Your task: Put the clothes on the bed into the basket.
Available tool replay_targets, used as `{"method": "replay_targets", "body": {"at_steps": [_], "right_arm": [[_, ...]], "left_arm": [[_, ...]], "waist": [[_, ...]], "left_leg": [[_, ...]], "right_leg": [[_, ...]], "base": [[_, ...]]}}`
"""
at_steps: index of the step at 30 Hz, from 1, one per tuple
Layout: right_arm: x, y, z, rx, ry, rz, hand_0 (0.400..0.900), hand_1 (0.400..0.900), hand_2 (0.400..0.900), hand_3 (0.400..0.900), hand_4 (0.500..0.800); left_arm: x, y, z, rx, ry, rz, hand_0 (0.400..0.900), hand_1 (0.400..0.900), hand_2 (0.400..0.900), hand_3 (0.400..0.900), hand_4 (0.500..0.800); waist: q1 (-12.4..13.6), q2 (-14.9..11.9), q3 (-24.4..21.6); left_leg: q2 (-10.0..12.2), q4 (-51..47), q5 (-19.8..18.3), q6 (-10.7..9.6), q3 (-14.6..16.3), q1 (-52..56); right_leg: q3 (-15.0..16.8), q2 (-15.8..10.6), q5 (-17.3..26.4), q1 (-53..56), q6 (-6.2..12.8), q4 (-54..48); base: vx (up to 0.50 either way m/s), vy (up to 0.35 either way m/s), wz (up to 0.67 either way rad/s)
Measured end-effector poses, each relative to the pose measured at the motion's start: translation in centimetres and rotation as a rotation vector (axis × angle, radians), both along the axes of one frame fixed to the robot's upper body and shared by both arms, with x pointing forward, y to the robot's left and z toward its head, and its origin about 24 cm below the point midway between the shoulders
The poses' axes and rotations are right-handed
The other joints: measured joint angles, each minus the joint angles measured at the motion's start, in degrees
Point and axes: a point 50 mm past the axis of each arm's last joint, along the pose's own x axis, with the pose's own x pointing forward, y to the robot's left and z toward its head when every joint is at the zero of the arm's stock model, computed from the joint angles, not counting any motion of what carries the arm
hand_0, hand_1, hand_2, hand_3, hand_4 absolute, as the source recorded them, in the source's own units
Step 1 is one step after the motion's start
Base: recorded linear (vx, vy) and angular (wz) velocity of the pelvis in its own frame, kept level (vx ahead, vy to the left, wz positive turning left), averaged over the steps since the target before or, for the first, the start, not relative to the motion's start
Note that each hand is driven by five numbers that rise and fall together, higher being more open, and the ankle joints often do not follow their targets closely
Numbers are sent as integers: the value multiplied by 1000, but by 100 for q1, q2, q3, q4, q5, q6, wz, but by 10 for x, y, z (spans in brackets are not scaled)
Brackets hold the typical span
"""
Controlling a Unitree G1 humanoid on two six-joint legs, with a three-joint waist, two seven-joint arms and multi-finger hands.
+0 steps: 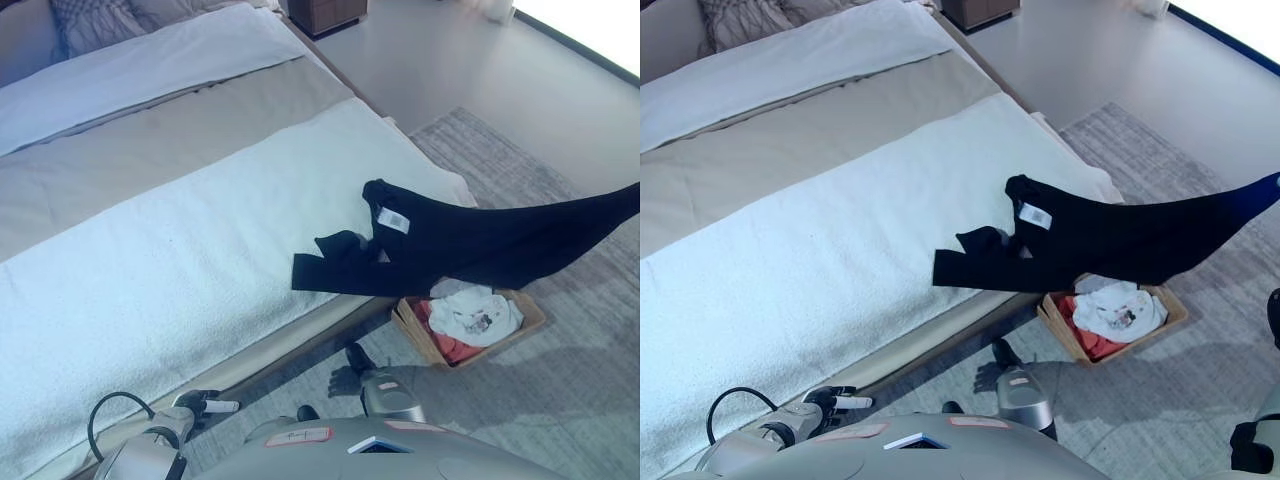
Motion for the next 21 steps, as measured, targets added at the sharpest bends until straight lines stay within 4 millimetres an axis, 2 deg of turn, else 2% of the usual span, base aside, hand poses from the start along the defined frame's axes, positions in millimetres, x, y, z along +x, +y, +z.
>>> {"method": "replay_targets", "body": {"at_steps": [4,5,13,21], "right_arm": [[-7,-4,-9,18,24,-20,400,400,400,400,500],[-10,-6,-12,27,39,-28,400,400,400,400,500],[-13,-7,-15,49,32,-46,400,400,400,400,500],[-15,-8,-17,55,30,-50,400,400,400,400,500]], "left_arm": [[5,0,1,-5,-16,-13,900,900,900,900,800],[0,2,1,-2,-3,-5,900,900,900,900,800],[3,2,1,-2,-7,-6,900,900,900,900,800],[9,1,2,-3,-20,-10,900,900,900,900,800]], "waist": [[2,74,94],[13,53,115],[-135,62,137],[-126,52,218]], "left_leg": [[22,1,-105,75,37,22],[-11,4,-119,78,31,45],[-37,-54,-115,88,36,-5],[-51,2,-104,74,23,4]], "right_leg": [[-210,-28,-81,-15,105,24],[-203,-45,-96,-6,127,0],[-171,-65,-96,-66,128,3],[-171,-78,-61,-52,132,5]], "base": [[-27,-14,-5],[0,0,0],[-4,-4,2],[2,-1,3]]}}
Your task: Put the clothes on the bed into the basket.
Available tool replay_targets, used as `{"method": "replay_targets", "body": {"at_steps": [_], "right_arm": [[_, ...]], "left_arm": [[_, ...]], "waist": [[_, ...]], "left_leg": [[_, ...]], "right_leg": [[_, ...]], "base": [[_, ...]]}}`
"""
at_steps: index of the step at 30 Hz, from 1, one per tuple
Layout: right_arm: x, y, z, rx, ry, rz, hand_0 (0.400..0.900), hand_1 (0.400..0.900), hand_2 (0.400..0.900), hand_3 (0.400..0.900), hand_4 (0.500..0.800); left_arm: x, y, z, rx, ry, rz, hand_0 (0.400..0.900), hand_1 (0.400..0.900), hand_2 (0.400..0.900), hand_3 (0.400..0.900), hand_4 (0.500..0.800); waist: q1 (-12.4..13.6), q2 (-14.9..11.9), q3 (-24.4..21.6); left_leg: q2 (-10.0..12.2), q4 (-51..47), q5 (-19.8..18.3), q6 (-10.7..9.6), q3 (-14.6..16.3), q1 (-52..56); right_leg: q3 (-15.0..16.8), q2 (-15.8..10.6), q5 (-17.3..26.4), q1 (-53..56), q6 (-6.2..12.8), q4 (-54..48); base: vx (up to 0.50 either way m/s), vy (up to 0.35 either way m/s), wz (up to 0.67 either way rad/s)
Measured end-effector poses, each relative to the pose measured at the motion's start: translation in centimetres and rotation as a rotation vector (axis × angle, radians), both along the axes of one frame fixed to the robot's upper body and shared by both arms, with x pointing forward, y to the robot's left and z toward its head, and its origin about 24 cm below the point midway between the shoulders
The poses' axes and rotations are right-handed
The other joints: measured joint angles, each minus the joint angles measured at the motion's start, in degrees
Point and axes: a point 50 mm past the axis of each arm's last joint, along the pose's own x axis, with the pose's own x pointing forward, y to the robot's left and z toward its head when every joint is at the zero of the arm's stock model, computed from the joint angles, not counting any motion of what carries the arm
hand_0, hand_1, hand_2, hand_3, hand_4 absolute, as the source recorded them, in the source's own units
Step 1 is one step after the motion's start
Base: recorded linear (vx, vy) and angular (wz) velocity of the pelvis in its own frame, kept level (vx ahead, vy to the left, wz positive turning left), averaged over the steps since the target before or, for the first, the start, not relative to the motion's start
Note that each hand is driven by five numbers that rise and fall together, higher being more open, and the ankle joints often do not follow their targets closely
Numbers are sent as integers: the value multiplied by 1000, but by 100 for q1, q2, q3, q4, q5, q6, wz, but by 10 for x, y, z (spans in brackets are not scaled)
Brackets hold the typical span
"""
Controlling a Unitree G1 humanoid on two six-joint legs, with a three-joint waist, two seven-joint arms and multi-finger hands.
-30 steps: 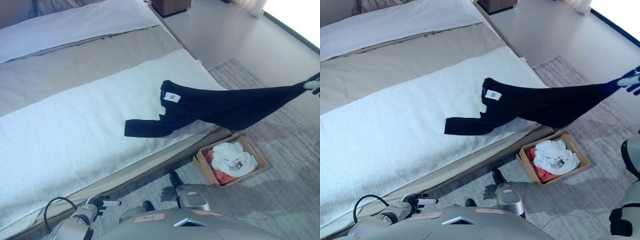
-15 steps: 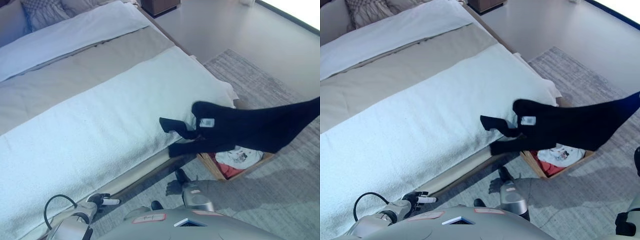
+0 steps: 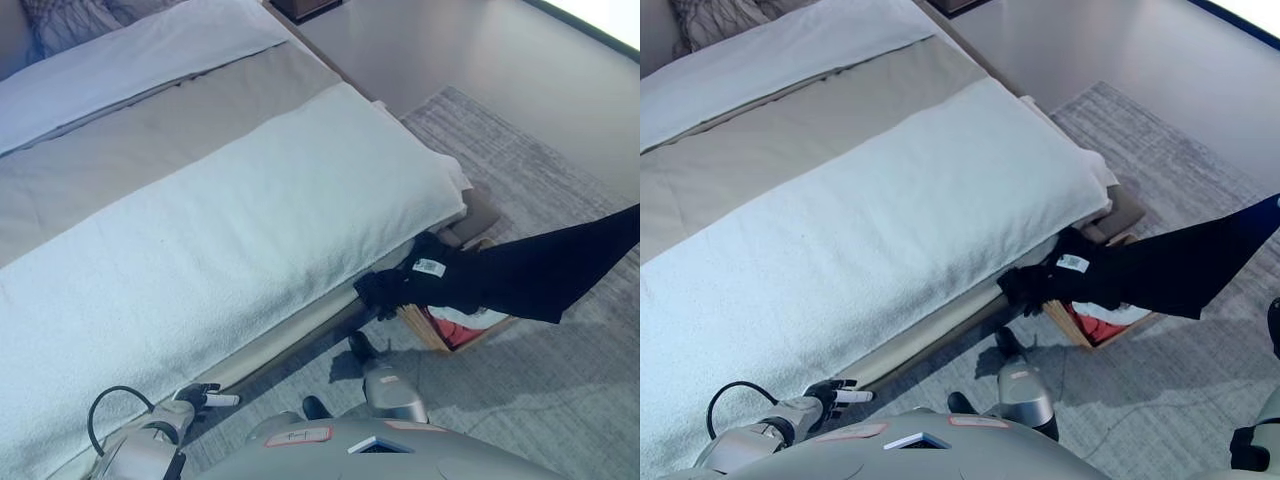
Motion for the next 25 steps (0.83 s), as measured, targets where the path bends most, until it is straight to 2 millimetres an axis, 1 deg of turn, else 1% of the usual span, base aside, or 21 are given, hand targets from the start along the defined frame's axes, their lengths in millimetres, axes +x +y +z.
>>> {"method": "replay_targets", "body": {"at_steps": [1,9,14,25], "right_arm": [[0,0,0,4,-5,-1,900,900,900,900,800],[-1,0,-3,15,-18,-4,900,900,900,900,800],[-2,-1,-3,31,-39,-10,900,900,900,900,800],[-8,-4,-11,30,-5,-21,900,900,900,900,800]], "left_arm": [[0,0,0,0,0,0,900,900,900,900,800],[2,-1,0,-2,-5,-1,900,900,900,900,800],[2,-2,0,-3,-5,-2,900,900,900,900,800],[2,-5,-2,-13,-4,-3,900,900,900,900,800]], "waist": [[3,-6,11],[23,24,34],[38,14,41],[51,-26,66]], "left_leg": [[-2,-1,-1,1,-2,3],[-9,3,-3,3,-66,5],[-6,2,-3,4,-103,2],[1,1,-3,5,-162,-15]], "right_leg": [[-1,-3,22,2,4,2],[-53,-14,138,19,-94,12],[-89,-28,127,29,-107,3],[-149,-44,122,34,-112,-5]], "base": [[3,-3,8],[12,-5,7],[6,-3,7],[1,-1,4]]}}
